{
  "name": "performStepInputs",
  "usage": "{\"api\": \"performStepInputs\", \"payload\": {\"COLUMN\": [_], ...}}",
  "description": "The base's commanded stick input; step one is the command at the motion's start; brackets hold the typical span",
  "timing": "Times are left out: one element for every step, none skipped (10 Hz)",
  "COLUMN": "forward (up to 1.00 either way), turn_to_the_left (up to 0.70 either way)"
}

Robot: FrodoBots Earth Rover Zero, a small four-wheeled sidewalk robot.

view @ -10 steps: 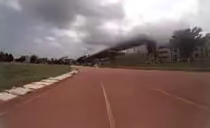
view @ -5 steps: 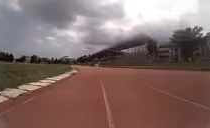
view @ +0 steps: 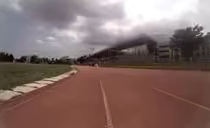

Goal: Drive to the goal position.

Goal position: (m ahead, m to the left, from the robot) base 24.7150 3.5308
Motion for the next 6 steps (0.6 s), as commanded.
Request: {"api": "performStepInputs", "payload": {"forward": [0.45, 0.45, 0.45, 0.45, 0.45, 0.45], "turn_to_the_left": [-0.16, -0.27, -0.27, -0.27, -0.27, -0.27]}}
